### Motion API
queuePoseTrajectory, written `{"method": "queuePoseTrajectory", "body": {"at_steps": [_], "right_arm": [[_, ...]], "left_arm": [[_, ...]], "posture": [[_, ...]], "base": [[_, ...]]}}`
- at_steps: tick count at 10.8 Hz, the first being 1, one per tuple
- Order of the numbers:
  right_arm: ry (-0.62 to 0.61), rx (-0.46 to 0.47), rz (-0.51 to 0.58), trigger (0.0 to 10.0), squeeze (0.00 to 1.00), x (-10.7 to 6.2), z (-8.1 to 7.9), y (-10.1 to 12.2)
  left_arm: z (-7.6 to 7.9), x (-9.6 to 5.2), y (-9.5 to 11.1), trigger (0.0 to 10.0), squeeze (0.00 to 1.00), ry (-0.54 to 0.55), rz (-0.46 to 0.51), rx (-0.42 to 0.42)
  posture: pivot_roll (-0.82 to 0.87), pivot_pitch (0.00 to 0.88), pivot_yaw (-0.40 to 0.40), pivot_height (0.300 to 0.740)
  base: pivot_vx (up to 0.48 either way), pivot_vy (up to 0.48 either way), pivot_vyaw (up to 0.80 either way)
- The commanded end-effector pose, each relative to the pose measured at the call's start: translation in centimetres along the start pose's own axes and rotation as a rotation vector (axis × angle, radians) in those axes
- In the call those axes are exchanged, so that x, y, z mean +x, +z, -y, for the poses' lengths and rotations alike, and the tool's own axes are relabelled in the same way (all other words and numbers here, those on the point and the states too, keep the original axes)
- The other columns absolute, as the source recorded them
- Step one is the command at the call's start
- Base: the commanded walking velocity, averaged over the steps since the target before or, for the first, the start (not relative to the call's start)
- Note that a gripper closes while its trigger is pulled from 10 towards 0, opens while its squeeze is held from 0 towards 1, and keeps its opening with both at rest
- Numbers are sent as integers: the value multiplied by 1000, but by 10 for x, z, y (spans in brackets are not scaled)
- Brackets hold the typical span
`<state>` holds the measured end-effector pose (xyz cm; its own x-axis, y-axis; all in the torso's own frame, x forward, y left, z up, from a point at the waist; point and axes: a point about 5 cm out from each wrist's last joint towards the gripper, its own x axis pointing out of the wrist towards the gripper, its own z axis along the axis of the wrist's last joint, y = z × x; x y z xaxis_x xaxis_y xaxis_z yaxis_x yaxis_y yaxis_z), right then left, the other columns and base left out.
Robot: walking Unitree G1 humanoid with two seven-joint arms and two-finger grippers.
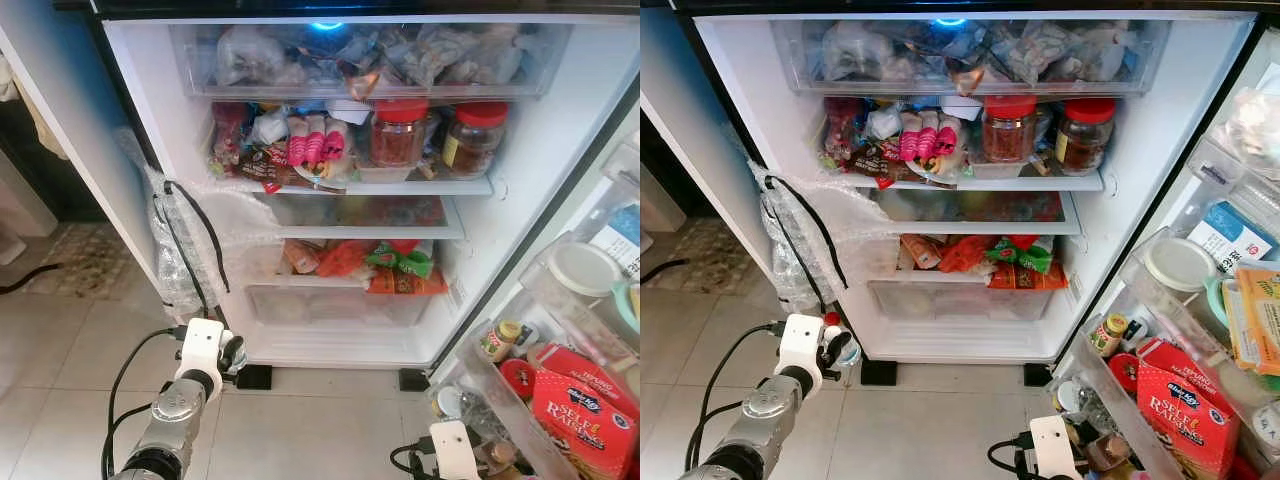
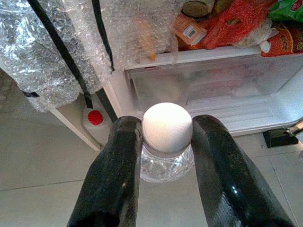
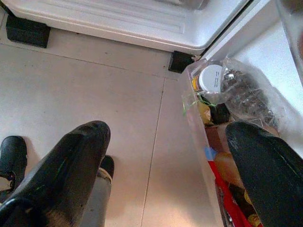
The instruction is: Restocking fridge
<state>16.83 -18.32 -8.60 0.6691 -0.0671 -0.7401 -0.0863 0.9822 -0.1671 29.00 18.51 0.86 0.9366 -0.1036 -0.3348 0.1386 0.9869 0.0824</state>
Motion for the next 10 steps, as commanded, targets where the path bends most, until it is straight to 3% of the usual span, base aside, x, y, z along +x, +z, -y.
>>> {"method": "queuePoseTrajectory", "body": {"at_steps": [1,8,10], "right_arm": [[7,2,-36,10000,0,-3,-2,-9],[17,1,-53,10000,0,-3,-5,-12],[20,0,-55,10000,0,-4,-6,-13]], "left_arm": [[-1,-1,0,10000,0,-3,10,6],[0,-1,1,10000,0,-10,9,12],[2,-1,2,10000,0,-28,18,5]], "posture": [[-93,80,18,740],[-92,85,19,740],[-88,88,18,740]], "base": [[244,0,0],[254,0,0],[0,0,0]]}}
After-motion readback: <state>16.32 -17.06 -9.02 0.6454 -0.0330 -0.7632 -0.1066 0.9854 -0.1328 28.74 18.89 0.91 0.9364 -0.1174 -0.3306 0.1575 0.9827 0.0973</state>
